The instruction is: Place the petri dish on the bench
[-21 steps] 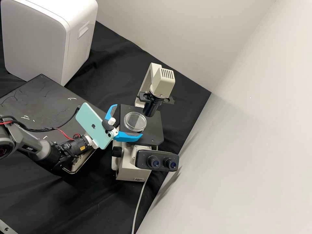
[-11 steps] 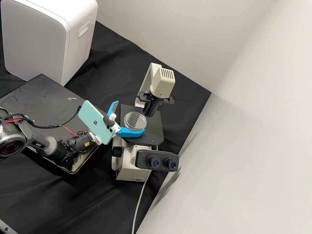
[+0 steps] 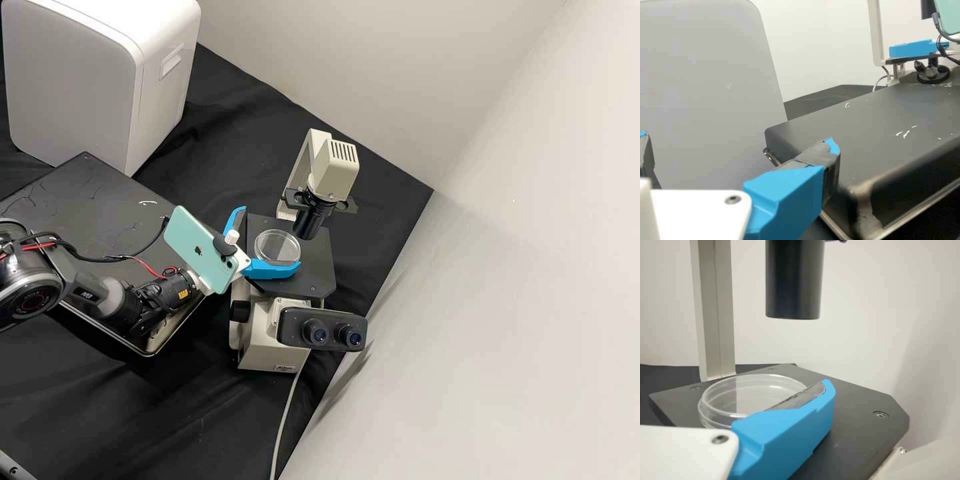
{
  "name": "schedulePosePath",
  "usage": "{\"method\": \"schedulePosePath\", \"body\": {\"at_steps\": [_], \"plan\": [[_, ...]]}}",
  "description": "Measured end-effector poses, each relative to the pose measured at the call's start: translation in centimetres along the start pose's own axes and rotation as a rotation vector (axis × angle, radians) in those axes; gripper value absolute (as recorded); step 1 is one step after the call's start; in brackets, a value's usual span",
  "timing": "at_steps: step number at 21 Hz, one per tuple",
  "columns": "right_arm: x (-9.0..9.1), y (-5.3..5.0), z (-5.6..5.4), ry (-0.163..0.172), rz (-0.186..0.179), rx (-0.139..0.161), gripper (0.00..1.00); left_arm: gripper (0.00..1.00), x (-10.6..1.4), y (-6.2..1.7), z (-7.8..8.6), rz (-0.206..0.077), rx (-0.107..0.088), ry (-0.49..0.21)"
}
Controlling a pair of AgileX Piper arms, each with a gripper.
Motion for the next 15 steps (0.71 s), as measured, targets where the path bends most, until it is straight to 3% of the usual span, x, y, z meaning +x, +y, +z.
{"method": "schedulePosePath", "body": {"at_steps": [7,15], "plan": [[0.3,1.0,0.8,-0.023,0.027,-0.001,1.0,1.0,0.0,-0.01,0.0,-0.001,0.001,0.003],[1.6,0.9,1.5,-0.034,0.048,0.007,1.0,1.0,0.1,-0.08,-0.1,-0.003,0.001,0.007]]}}
